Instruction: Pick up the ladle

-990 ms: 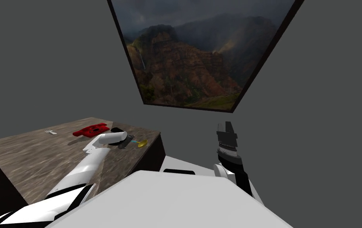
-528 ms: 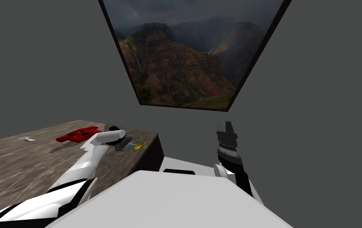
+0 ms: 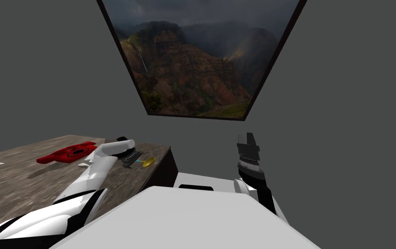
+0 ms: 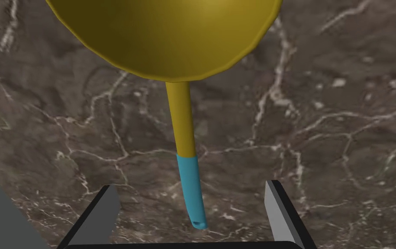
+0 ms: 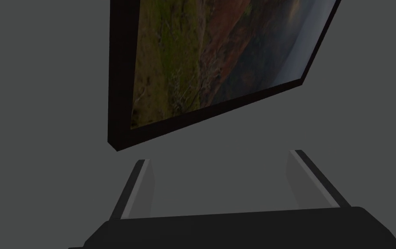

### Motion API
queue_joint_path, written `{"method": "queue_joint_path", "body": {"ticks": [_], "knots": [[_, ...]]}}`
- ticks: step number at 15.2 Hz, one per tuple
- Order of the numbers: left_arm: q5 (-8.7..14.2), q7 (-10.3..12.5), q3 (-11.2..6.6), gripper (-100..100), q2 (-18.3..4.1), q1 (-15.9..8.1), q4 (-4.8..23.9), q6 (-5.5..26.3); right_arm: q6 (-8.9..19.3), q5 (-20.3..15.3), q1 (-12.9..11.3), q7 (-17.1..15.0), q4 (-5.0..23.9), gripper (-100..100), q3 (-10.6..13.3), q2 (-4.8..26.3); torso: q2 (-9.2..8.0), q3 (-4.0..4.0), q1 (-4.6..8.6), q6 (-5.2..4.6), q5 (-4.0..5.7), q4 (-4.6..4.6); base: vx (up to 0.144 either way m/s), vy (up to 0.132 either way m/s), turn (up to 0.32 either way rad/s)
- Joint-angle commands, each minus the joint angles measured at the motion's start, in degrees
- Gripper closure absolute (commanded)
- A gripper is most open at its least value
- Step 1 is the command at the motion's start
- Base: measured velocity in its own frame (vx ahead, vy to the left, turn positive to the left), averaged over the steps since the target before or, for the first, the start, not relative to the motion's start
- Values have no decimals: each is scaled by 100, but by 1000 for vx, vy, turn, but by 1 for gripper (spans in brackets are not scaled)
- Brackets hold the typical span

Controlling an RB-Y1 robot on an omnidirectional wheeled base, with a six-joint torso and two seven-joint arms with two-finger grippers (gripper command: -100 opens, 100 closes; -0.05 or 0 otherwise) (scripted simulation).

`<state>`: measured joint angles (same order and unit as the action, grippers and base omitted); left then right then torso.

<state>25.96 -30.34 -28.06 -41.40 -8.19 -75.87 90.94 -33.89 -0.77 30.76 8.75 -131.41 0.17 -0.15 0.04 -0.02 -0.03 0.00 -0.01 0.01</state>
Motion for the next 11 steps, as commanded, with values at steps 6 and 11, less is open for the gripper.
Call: {"method": "queue_joint_path", "body": {"ticks": [6,11], "knots": [[-16,-12,72,-100,77,-53,318,-85,0,0,0,0,0,0,0,0,-2,1,-8,3,-3,0,-2,19,-53],[-15,-16,68,100,86,-35,314,-98,0,0,0,0,0,0,0,0,-3,2,-1,4,-1,-1,-4,13,-4]]}}
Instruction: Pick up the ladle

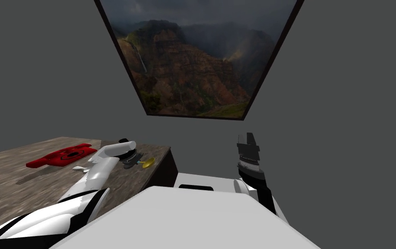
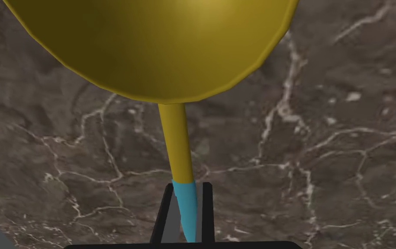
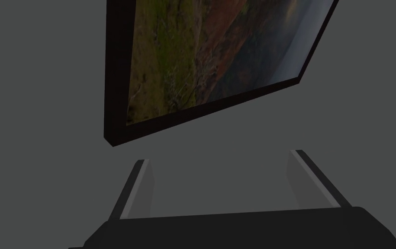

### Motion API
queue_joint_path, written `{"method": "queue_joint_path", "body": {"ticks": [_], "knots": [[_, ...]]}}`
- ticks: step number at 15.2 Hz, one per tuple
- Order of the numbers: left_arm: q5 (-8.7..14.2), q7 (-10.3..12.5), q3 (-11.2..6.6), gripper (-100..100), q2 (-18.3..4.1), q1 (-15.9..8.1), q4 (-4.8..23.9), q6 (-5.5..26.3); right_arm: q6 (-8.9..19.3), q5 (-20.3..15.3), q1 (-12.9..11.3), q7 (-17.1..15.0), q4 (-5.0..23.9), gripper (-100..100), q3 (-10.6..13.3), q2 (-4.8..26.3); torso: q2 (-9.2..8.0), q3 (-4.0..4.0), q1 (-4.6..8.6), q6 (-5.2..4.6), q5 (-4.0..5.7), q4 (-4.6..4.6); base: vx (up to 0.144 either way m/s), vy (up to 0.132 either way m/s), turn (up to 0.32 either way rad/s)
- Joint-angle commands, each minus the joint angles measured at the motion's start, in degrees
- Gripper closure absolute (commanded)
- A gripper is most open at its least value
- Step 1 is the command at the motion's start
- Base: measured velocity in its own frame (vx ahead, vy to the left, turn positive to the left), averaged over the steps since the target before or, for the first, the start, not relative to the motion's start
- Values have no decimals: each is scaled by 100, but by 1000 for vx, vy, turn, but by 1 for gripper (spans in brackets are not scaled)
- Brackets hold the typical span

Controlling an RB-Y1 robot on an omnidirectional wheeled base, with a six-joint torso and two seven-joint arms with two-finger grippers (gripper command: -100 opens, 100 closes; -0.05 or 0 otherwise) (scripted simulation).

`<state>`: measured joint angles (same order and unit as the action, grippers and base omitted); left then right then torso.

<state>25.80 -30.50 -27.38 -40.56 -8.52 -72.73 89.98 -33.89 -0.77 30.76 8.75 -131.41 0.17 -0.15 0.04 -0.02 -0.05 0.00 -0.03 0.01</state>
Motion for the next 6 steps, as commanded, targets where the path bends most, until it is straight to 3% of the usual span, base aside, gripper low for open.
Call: {"method": "queue_joint_path", "body": {"ticks": [1,5,6], "knots": [[0,0,0,100,0,0,0,0,0,0,0,0,0,0,0,0,0,0,0,0,0,0,0,0,0],[66,-39,-97,100,-125,-36,-162,282,0,0,0,0,0,0,0,0,3,-1,11,3,5,-1,5,-20,22],[41,-17,-60,100,-81,-29,-115,181,0,0,0,0,0,0,0,0,3,-1,15,2,6,0,3,-19,10]]}}
